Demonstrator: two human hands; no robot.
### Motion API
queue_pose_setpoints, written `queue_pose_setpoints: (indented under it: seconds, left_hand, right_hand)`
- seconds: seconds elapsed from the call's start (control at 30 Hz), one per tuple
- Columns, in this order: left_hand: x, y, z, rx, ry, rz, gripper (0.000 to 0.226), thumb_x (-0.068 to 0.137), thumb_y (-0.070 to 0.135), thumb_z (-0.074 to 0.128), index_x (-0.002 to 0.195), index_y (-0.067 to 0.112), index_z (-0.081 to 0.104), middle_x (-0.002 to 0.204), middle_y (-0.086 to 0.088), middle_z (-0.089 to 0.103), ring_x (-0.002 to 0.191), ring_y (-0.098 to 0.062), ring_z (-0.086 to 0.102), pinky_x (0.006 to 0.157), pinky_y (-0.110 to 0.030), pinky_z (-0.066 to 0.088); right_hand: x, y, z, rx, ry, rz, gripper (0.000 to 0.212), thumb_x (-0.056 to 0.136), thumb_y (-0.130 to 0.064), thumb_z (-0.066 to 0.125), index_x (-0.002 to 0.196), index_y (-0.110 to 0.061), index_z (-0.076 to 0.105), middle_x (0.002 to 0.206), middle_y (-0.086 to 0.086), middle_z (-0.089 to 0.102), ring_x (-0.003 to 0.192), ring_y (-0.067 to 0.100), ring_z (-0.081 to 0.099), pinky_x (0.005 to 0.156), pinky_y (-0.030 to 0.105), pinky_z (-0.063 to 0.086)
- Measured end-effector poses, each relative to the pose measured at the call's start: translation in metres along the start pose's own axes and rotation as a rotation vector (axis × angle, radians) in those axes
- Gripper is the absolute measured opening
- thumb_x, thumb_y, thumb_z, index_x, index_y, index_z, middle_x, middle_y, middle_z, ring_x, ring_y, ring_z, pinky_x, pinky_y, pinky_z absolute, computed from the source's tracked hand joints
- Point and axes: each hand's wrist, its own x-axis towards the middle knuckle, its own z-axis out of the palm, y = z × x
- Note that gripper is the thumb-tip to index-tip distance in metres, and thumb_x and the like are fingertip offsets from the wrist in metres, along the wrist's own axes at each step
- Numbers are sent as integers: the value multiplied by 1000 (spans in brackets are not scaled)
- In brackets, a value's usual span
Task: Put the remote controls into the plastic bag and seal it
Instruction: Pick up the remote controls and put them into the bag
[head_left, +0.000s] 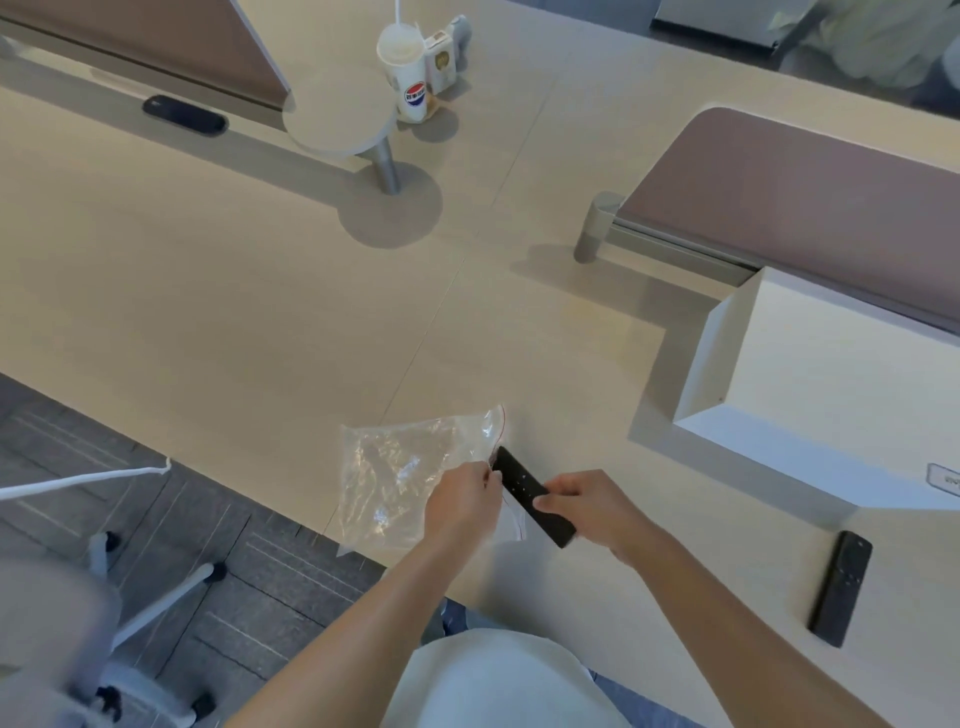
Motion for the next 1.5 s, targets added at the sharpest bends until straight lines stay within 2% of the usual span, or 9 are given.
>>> queue_pose_setpoints:
  seconds: [0.13,0.3,0.53,0.6,0.7,0.87,1.07,1.3,1.5]
  left_hand:
    - [-5,-3,2,65,-37,26,32,106,30,42,80,17,54,72,2,53,68,-22,53,59,-32,37]
    - [-8,-10,-3,71,-55,38,33,106,29,42,93,9,65,86,-11,65,77,-29,59,66,-33,40]
    - [-10,-20,-7,9,-69,27,40,105,28,46,66,24,42,66,4,46,70,-24,49,59,-34,31]
    - [-10,-22,-8,9,-63,28,42,105,28,46,64,25,40,66,5,44,70,-24,48,60,-34,31]
    - [-12,-28,-9,-4,-55,26,41,104,28,46,64,23,43,68,3,48,70,-24,49,61,-35,32]
    - [-13,-30,-13,3,-29,-2,38,104,27,45,69,14,52,69,0,52,62,-19,47,56,-33,32]
    - [-16,-11,-8,-13,-38,-7,38,99,18,44,61,21,45,65,2,48,60,-18,44,52,-31,30]
    - [-18,23,3,-78,-25,-1,36,95,15,45,59,19,42,62,3,47,55,-17,43,50,-31,29]
    - [-22,58,14,-83,-15,99,34,91,17,46,59,17,36,60,2,45,55,-19,40,51,-32,30]
  right_hand:
    - [21,-5,15,-9,4,-3,14,89,-10,71,101,-9,80,90,13,79,62,15,68,51,16,48]
    - [45,-2,37,31,64,17,18,82,-10,79,100,-11,74,99,12,77,91,29,74,80,40,61]
    - [78,20,59,146,161,70,30,67,-23,76,96,-21,65,91,10,74,90,34,75,83,54,62]
    - [69,12,62,116,183,39,6,75,-16,75,78,-18,71,76,10,75,84,36,76,80,54,63]
    - [63,8,64,75,211,31,16,79,-8,69,65,-13,73,63,12,73,63,31,73,72,53,64]
    - [53,-1,56,-87,235,-51,11,86,-22,71,80,-17,79,77,2,75,75,23,68,69,28,50]
    - [36,-12,31,-138,216,-127,15,86,-20,67,73,-18,73,79,5,78,77,23,73,69,30,53]
    - [9,-23,-11,-127,235,-239,15,93,-16,63,84,-8,72,69,-3,72,47,-4,60,57,19,43]
    - [-8,-4,-52,-159,320,-219,17,92,-20,62,78,-17,71,81,1,77,81,22,72,79,38,59]
